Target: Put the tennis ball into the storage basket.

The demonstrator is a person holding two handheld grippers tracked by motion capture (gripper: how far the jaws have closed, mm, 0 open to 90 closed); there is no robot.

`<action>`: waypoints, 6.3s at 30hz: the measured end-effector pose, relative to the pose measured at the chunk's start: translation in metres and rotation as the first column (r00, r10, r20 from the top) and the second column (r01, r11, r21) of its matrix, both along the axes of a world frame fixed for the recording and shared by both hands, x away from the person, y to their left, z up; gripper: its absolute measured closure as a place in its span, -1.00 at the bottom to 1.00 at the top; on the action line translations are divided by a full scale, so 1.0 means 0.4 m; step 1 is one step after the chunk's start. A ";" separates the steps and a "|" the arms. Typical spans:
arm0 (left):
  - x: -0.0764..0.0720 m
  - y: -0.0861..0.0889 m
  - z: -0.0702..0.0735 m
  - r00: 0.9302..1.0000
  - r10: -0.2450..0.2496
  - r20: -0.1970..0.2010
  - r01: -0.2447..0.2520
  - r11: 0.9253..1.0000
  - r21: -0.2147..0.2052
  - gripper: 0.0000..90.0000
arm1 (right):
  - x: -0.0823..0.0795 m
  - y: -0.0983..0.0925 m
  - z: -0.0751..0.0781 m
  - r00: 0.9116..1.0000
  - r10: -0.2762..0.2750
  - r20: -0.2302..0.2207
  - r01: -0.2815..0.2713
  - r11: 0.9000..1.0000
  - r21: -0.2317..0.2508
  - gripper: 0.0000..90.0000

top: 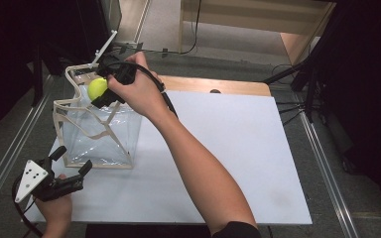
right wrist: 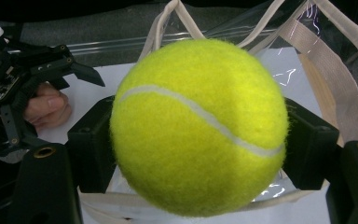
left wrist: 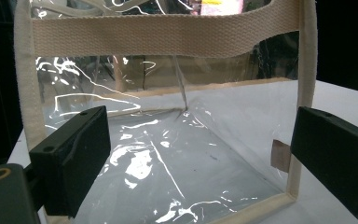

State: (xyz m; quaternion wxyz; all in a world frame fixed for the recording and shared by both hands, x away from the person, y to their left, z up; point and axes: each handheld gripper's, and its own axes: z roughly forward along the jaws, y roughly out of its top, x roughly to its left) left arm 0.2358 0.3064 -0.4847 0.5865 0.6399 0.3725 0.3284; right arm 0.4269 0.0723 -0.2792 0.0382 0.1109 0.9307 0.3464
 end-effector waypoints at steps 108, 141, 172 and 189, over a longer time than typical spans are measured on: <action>0.000 -0.005 -0.001 1.000 0.005 -0.003 -0.005 1.000 0.018 -0.88 | -0.136 -0.170 -0.297 0.986 -0.161 0.049 0.152 0.978 0.145 -0.99; -0.001 -0.006 -0.001 1.000 0.005 -0.006 -0.005 1.000 0.028 -0.88 | -0.229 -0.382 -0.458 0.931 -0.363 0.027 0.343 0.901 0.266 -0.99; -0.001 -0.010 -0.001 1.000 0.005 -0.003 -0.005 1.000 0.030 -0.88 | -0.313 -0.630 -0.490 0.834 -0.551 0.035 0.511 0.796 0.325 -0.99; -0.001 -0.010 -0.001 1.000 0.008 -0.005 -0.008 0.999 0.040 -0.88 | -0.364 -0.753 -0.504 0.774 -0.632 0.038 0.587 0.738 0.334 -0.99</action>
